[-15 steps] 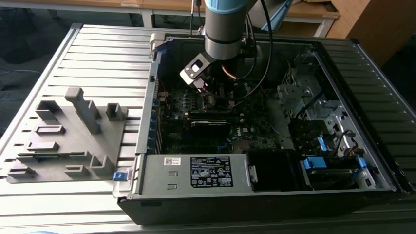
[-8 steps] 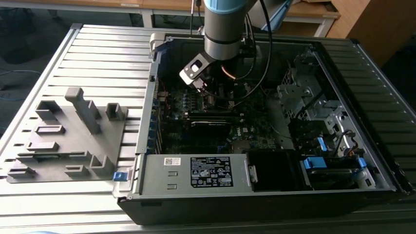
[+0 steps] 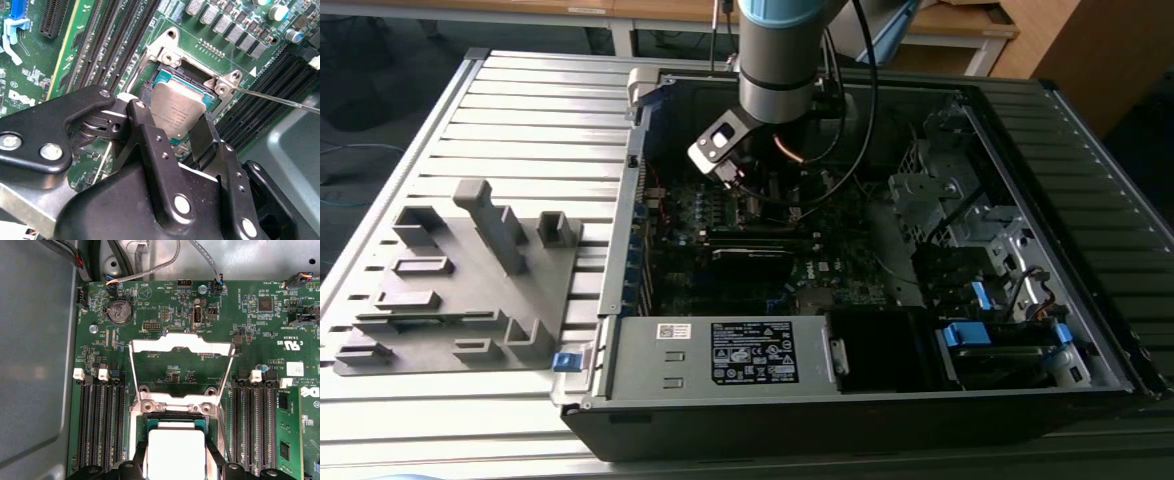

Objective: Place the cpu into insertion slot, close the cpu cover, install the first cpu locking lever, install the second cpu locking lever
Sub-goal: 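Place the cpu into insertion slot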

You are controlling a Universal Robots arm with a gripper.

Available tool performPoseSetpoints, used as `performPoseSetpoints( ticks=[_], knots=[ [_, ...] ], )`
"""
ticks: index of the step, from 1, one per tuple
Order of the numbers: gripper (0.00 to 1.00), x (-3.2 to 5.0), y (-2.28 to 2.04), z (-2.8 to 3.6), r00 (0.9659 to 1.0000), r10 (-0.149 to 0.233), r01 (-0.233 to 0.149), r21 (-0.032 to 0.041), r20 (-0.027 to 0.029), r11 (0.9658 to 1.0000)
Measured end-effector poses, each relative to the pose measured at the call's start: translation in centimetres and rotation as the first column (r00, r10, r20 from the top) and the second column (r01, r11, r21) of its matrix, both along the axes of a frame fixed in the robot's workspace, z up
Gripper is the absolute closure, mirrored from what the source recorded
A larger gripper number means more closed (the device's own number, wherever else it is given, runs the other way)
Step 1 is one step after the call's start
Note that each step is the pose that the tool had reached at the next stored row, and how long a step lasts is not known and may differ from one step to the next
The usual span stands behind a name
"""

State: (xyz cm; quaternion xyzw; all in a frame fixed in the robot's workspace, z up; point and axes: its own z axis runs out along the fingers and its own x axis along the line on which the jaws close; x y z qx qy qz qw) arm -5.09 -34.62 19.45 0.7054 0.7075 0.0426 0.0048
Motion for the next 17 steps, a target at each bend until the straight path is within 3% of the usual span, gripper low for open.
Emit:
performPoseSetpoints(
  ticks=[17],
  knots=[
    [0.46,-0.04,0.23,-0.05,1.0,-0.001,0.001,-0.0017,0.0,1.0]
  ],
)
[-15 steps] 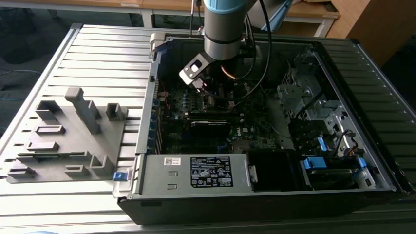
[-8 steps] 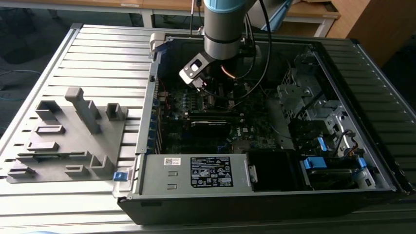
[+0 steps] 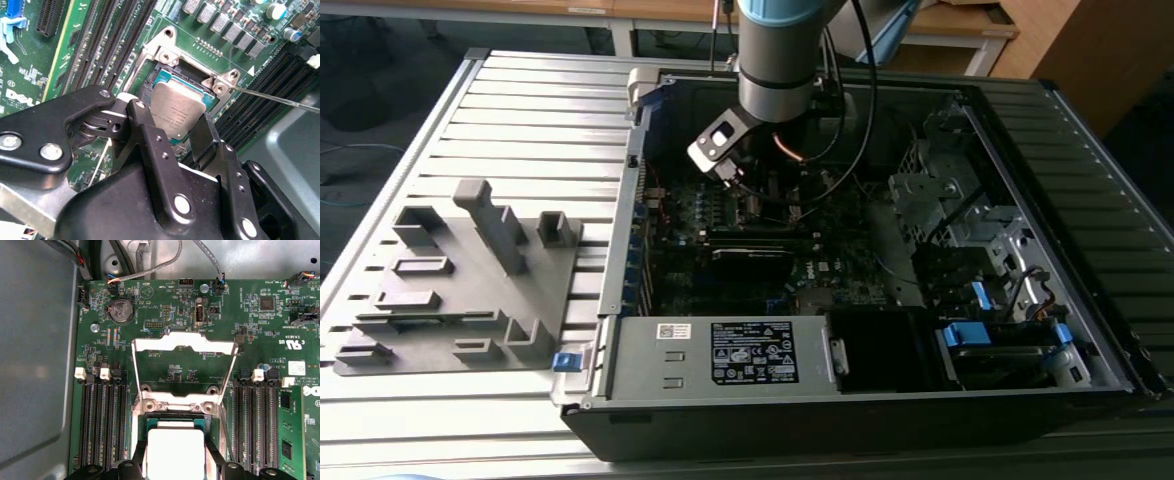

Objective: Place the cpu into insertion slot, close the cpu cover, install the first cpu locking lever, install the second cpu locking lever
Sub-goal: 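Place the cpu into insertion slot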

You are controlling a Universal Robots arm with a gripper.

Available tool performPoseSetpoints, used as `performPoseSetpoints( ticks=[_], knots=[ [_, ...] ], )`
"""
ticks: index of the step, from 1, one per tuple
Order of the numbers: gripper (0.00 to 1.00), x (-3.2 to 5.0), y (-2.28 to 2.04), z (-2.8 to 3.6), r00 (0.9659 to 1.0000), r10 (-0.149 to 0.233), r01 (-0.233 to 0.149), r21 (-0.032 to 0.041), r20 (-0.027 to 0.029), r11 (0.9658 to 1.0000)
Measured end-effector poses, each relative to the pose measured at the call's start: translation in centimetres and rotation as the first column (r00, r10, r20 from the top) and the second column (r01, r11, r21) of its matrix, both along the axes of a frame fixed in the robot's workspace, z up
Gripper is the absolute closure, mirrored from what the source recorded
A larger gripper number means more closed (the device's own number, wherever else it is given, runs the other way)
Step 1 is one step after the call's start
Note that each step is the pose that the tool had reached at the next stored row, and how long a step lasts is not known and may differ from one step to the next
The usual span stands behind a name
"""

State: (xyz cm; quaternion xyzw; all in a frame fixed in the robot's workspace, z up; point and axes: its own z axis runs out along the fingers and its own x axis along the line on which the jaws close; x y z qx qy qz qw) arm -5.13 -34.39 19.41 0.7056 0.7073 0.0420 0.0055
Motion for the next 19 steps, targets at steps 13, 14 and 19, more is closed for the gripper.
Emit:
performPoseSetpoints(
  ticks=[13,14,19],
  knots=[
    [0.46,-0.01,-0.01,-0.09,1.0,0.0,0.0,-0.0002,-0.0001,1.0],
    [0.46,-0.01,-0.01,-0.11,1.0,0.0,0.0,-0.0002,-0.0001,1.0],
    [0.46,-0.01,0.0,-0.14,1.0,0.0,0.0,-0.0001,-0.0001,1.0]
  ],
)
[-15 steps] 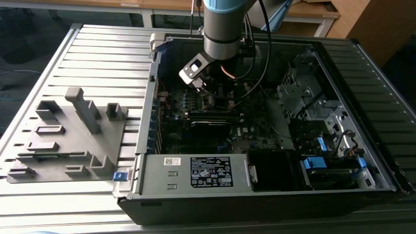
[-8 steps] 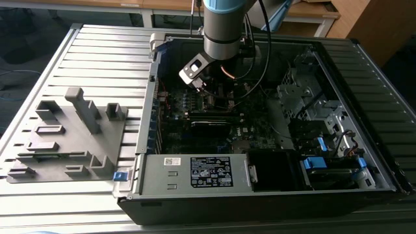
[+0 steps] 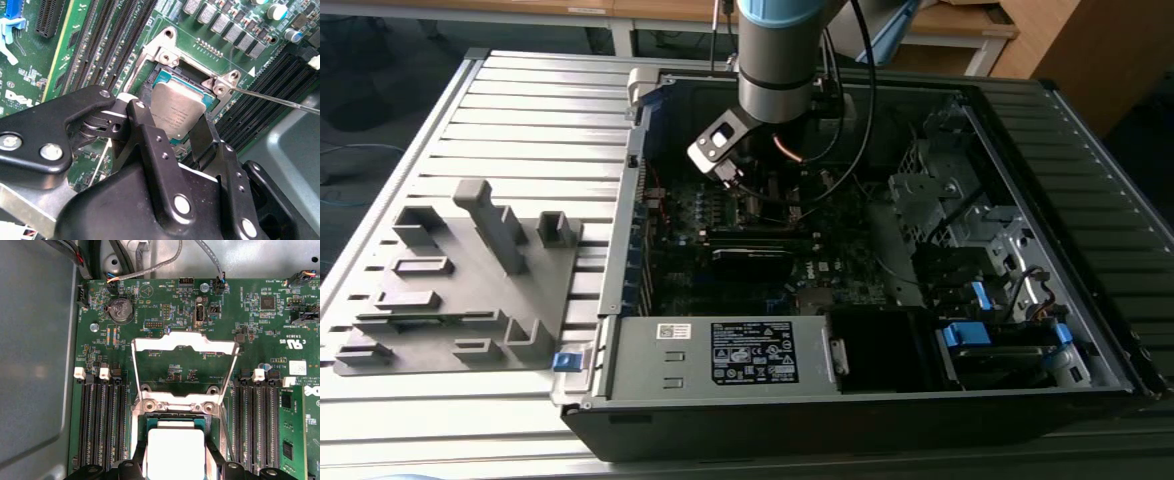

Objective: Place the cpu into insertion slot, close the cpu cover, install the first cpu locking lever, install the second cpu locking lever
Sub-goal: 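Place the cpu into insertion slot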

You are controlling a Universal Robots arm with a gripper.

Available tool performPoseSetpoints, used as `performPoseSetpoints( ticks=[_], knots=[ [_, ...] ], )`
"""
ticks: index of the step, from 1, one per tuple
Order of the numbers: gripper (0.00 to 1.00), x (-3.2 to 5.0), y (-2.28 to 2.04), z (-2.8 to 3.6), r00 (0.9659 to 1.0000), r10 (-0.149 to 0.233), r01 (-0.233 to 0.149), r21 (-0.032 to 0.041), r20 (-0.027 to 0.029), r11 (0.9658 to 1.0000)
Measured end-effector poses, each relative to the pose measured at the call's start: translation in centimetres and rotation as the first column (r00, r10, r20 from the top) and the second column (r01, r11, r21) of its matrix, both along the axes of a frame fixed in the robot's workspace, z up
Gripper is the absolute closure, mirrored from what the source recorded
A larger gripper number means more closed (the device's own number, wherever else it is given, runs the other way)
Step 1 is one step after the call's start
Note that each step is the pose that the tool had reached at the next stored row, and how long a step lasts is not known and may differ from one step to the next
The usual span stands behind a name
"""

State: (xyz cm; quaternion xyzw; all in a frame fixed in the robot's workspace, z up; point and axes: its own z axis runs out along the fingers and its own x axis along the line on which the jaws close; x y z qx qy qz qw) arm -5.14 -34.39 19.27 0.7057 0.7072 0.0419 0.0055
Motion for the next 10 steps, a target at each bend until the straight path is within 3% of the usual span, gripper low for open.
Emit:
performPoseSetpoints(
  ticks=[10],
  knots=[
    [0.46,0.0,0.0,0.0,1.0,-0.006,0.006,0.0,0.0001,1.0]
  ],
)
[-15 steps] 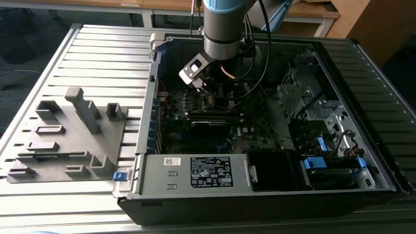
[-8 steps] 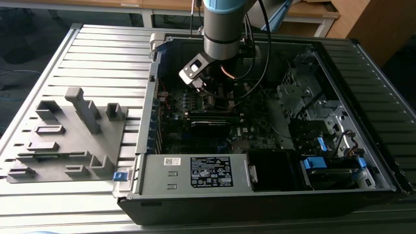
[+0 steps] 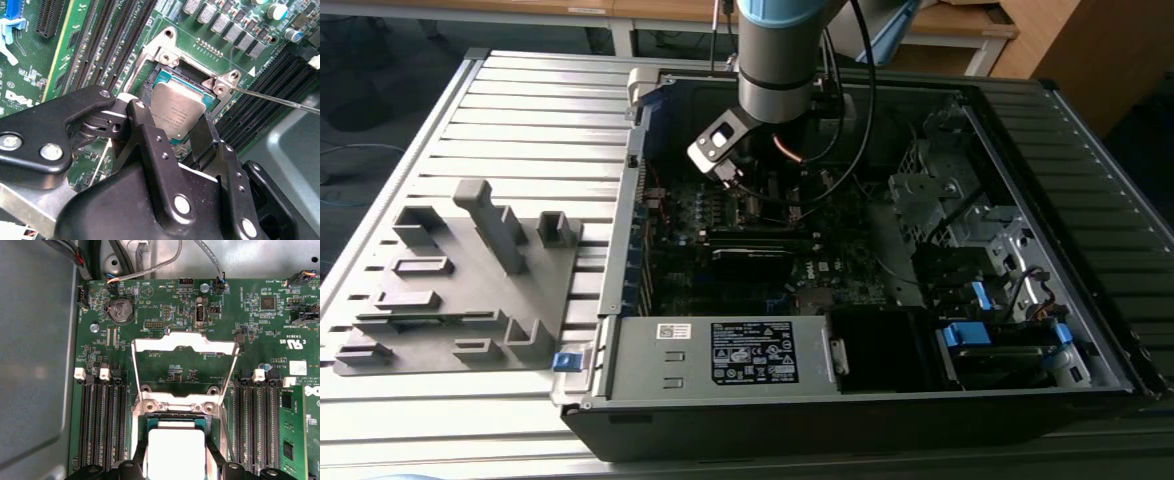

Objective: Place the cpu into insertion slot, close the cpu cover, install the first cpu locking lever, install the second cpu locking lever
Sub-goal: 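Place the cpu into insertion slot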

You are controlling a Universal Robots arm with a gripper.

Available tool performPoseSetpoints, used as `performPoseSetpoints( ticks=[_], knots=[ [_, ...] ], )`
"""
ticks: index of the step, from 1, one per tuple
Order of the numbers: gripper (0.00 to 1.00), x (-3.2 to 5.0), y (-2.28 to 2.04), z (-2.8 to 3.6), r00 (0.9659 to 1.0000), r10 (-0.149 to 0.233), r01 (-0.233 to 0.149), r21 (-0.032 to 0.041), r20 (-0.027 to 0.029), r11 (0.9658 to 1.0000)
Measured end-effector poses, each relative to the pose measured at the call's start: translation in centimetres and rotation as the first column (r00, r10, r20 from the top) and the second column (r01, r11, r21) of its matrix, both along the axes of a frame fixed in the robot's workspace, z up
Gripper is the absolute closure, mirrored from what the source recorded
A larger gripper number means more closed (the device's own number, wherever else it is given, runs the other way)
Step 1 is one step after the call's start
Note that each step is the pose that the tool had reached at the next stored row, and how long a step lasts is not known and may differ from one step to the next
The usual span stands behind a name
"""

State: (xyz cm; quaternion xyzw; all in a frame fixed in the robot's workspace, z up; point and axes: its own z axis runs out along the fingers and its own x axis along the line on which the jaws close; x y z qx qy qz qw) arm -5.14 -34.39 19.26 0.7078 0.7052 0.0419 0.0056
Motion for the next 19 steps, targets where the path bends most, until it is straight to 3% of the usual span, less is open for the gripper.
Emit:
performPoseSetpoints(
  ticks=[19],
  knots=[
    [0.46,0.01,-0.02,-0.09,1.0,-0.003,0.003,-0.0002,-0.0001,1.0]
  ],
)
